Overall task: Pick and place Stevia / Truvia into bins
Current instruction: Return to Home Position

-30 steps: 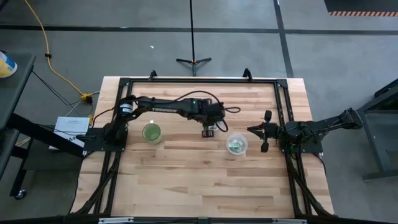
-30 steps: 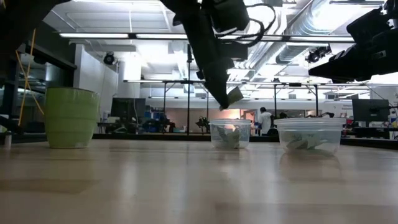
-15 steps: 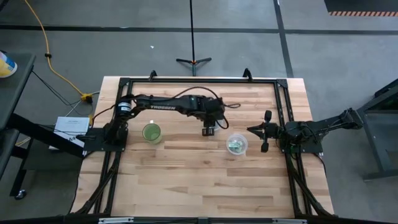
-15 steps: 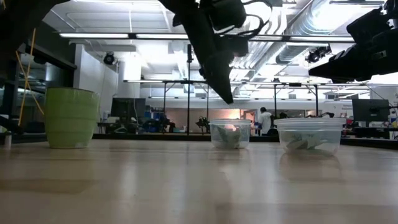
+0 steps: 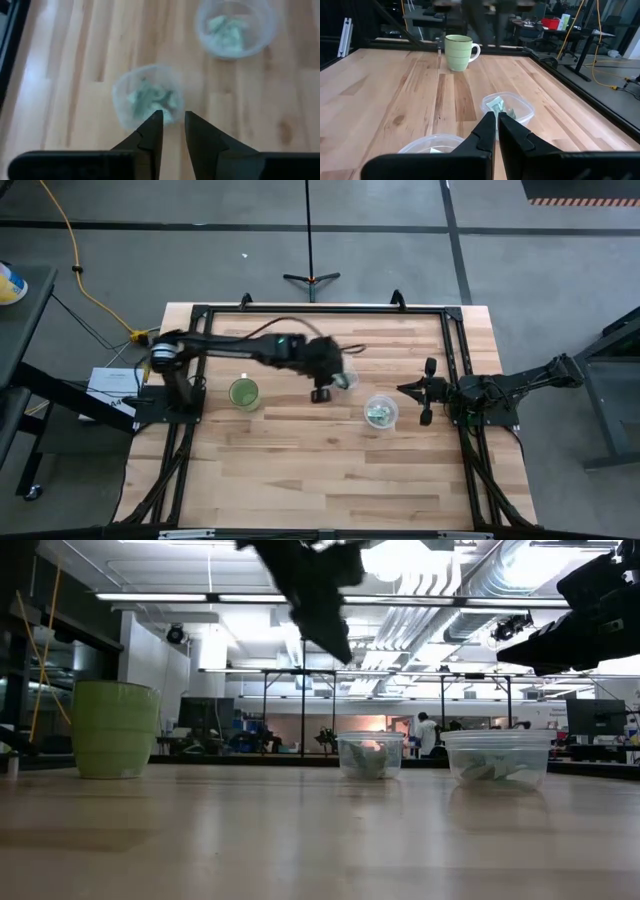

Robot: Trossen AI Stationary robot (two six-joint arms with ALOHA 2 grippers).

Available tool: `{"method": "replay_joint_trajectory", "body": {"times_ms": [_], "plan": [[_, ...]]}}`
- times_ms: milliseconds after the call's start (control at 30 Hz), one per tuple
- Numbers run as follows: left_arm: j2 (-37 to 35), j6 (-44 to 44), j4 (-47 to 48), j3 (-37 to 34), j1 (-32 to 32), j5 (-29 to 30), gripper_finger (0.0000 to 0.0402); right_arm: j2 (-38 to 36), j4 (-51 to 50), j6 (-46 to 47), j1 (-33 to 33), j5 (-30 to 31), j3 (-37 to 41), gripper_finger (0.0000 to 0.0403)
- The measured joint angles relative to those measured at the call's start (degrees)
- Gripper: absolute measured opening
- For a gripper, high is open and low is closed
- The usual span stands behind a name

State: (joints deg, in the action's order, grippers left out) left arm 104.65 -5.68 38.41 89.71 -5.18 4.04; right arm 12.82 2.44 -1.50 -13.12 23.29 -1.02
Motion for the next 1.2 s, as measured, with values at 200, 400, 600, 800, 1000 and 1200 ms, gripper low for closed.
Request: {"method": "replay_joint_trajectory", "body": {"times_ms": [200,400,600,800,1000,1200], "plan": [[-14.89,6.07,-10.85,-21.48,4.47,7.07,0.0098,0.67,0.02,-0.38,-0.01,0.08,0.00,0.0012],[-35.81,12.73,-22.00,-43.11,11.85,16.01,0.0088,1.09,0.00,-0.02,0.01,0.13,0.00,0.0012],[-57.60,11.22,-35.26,-60.75,18.78,20.96,0.0078,1.05,0.34,-0.02,0.01,0.22,0.01,0.0012],[-72.23,9.02,-39.21,-71.36,20.25,21.11,0.0058,0.92,2.67,-0.28,-0.01,0.21,0.15,0.0012],[-82.36,4.06,-42.17,-79.00,20.23,20.72,0.0036,0.92,3.32,-0.53,0.01,1.55,0.15,0.0012],[-90.79,3.79,-41.23,-83.94,20.21,19.33,0.0034,-0.03,4.52,-0.61,-0.01,1.35,0.13,0.0012]]}}
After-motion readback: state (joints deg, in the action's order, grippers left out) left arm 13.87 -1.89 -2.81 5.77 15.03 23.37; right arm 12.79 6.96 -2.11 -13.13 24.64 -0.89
